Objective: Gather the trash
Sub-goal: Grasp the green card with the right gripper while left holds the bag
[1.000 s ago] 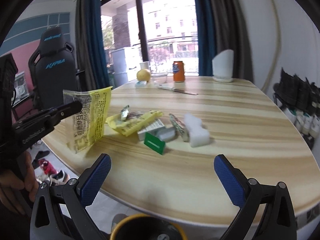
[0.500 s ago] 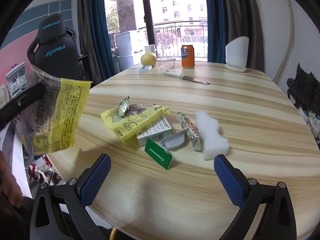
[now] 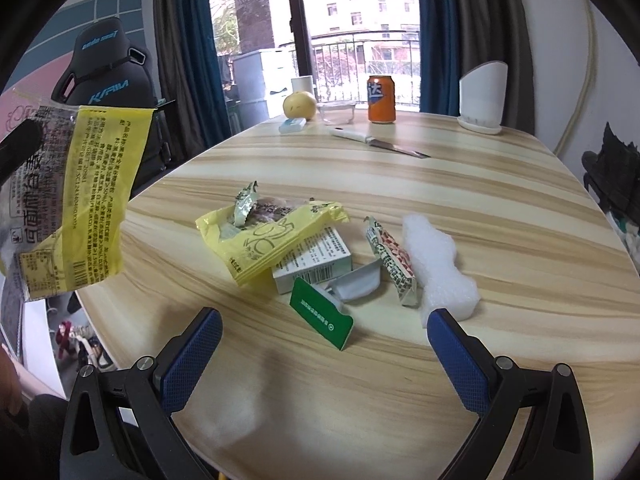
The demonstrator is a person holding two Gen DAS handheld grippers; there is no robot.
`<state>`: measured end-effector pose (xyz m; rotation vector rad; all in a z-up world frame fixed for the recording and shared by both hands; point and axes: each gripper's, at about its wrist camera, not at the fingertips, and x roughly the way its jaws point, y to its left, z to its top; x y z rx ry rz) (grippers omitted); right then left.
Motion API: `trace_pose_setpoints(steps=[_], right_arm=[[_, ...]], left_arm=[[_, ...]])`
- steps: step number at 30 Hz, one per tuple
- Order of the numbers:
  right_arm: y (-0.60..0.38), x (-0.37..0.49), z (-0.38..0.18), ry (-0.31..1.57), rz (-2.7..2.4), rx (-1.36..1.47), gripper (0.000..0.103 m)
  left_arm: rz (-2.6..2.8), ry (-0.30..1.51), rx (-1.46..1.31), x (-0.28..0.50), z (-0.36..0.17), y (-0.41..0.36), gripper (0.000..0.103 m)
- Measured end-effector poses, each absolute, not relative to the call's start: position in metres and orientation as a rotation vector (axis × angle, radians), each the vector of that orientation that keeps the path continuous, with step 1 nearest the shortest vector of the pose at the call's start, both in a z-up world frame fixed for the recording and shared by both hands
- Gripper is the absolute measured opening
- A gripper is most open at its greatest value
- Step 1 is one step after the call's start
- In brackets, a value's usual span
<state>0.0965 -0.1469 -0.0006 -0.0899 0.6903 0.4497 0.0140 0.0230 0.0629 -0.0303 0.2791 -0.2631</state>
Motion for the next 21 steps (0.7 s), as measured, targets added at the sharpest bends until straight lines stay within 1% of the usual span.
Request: trace_pose_setpoints(steps=[1,3,5,8,10,13,14,15,16,17,18,19,21], right_arm=[[-0.146,0.098,-0.001,0.693,0.450,-0.088,0.100],[-0.145,0.101,-0.004,0.703,0.456,-0.094,0.092],[-0.142,0.102,-0.006,0.712,0.453,-0.108,0.079],[-0.138,0.105,-0.010,0.723,0.455,-0.130,0.066],[-0.135,0.106,-0.013,0.729,0.456,-0.143,0.062],[-0.130,0.106,-0.016,0.728,0.452,-0.169,0.052],[-0.129,0.107,-0.016,0.730,0.457,-0.171,0.046],[-0.128,0.106,-0.016,0.729,0.460,-0.171,0.044],[-0.127,0.107,-0.016,0.730,0.461,-0.173,0.038],[-0.127,0.107,-0.017,0.729,0.459,-0.177,0.030],[-0.126,0.107,-0.017,0.727,0.458,-0.180,0.026],[-0.126,0.107,-0.017,0.726,0.458,-0.180,0.019],[-0.128,0.106,-0.017,0.724,0.462,-0.171,0.018]], left_arm=[[-0.262,0.281,-0.033,0.015,0.062,0.024,0.000],[-0.259,0.281,-0.039,0.014,0.062,0.027,0.000],[-0.256,0.282,-0.044,0.015,0.062,0.029,0.000],[-0.255,0.285,-0.049,0.016,0.062,0.032,0.000],[-0.254,0.288,-0.050,0.017,0.062,0.031,0.000],[-0.252,0.292,-0.052,0.018,0.061,0.030,0.000],[-0.251,0.293,-0.053,0.018,0.060,0.031,0.000],[-0.251,0.296,-0.055,0.018,0.059,0.031,0.000],[-0.251,0.299,-0.058,0.019,0.058,0.032,0.000],[-0.250,0.301,-0.061,0.019,0.058,0.032,0.000],[-0.250,0.303,-0.063,0.020,0.058,0.033,0.000],[-0.250,0.305,-0.065,0.020,0.057,0.033,0.000],[-0.249,0.309,-0.067,0.020,0.057,0.034,0.000]])
